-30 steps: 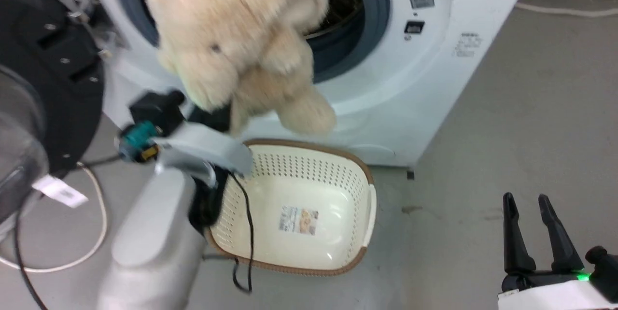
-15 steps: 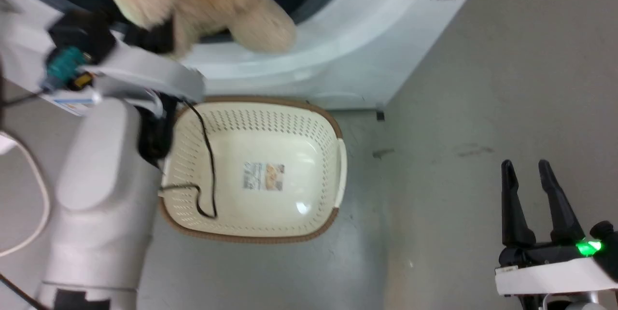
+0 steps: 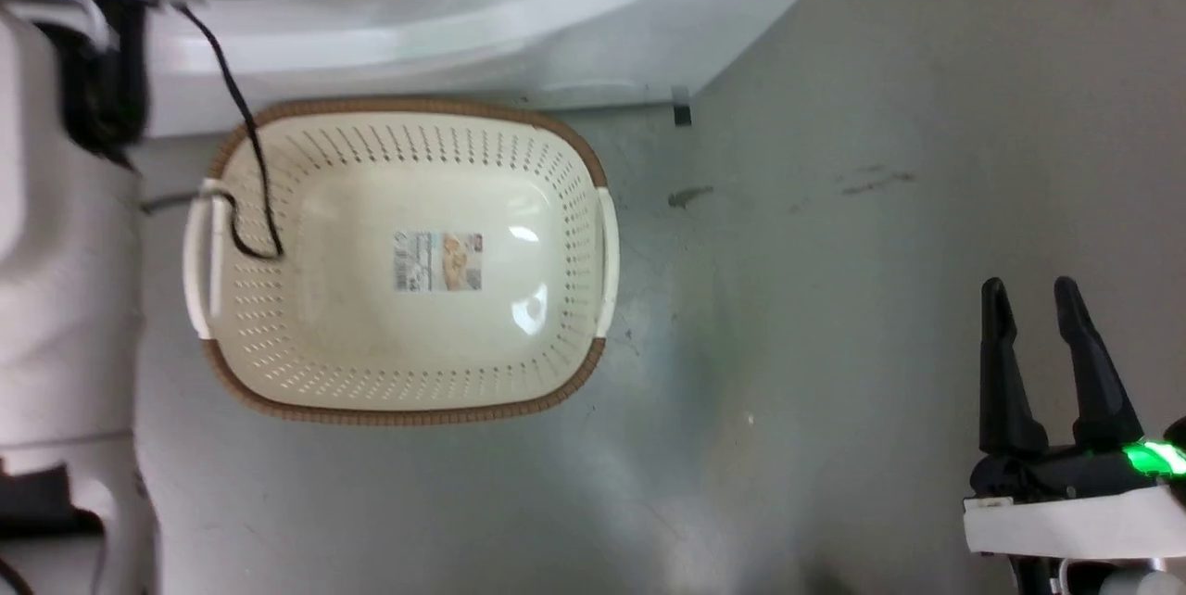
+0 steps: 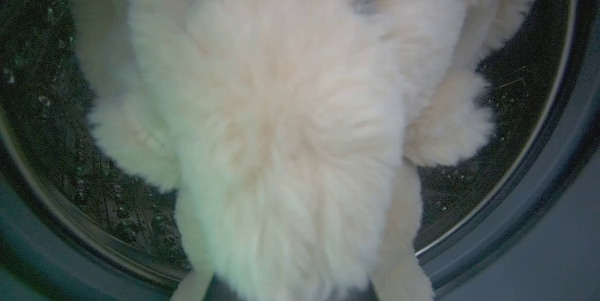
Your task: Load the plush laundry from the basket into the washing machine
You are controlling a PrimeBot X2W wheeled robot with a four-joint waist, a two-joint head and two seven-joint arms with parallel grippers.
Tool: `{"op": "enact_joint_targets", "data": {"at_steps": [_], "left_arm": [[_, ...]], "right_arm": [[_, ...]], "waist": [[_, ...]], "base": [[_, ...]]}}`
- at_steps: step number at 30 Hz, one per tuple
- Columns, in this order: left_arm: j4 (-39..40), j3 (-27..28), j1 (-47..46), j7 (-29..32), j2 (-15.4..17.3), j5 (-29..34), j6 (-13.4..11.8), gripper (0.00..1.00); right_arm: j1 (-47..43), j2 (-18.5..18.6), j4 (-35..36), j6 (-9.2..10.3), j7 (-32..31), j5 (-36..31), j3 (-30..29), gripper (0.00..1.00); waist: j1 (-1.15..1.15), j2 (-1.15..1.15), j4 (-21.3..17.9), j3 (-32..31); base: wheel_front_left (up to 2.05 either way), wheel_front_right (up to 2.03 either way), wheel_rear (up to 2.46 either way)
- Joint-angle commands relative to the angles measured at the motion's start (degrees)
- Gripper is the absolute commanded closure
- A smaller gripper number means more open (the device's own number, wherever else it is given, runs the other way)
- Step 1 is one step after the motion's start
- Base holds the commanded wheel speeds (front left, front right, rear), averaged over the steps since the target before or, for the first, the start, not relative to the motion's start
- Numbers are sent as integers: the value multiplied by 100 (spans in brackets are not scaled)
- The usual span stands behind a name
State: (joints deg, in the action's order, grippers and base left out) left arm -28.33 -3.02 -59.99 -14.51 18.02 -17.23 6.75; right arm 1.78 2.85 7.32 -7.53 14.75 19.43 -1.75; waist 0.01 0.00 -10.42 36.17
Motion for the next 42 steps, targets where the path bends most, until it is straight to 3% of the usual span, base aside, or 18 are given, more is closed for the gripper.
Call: {"op": "enact_joint_targets", "data": {"at_steps": [1,12,19,21,27,28,29,30,42], "left_arm": [[24,21,-283,-49,94,35,43,100],[-315,-114,-1287,-48,575,159,67,100],[-575,-330,-1929,67,1028,227,71,100],[-732,-577,-2355,248,1304,256,72,100],[-951,-684,-2647,481,1284,168,70,100],[-1010,-668,-2684,516,1266,135,55,92],[-1059,-674,-2716,531,1260,128,50,49],[-1097,-683,-2740,504,1256,124,50,0],[-1558,-989,-2701,169,879,-150,68,0]], "right_arm": [[99,3,85,4,25,58,-1,0],[35,3,379,4,25,147,156,0],[-72,3,532,4,25,274,245,0],[-198,3,671,4,25,342,288,0],[-262,3,737,4,25,368,256,0],[-256,3,733,4,25,368,260,0],[-246,3,725,4,25,368,264,0],[-231,3,715,4,25,367,271,0],[44,3,574,4,25,120,118,0]], "waist": [[-1,0,-103,239],[-1,0,-462,739],[-1,0,-696,1058],[-1,0,-838,1253],[-1,0,-823,1369],[-1,0,-817,1377],[-1,0,-808,1383],[-1,0,-795,1383],[-1,0,-453,1014]], "base": [[0,0,0],[0,0,0],[0,0,0],[0,0,0],[0,0,0],[0,0,0],[0,0,0],[0,0,0],[0,0,0]]}}
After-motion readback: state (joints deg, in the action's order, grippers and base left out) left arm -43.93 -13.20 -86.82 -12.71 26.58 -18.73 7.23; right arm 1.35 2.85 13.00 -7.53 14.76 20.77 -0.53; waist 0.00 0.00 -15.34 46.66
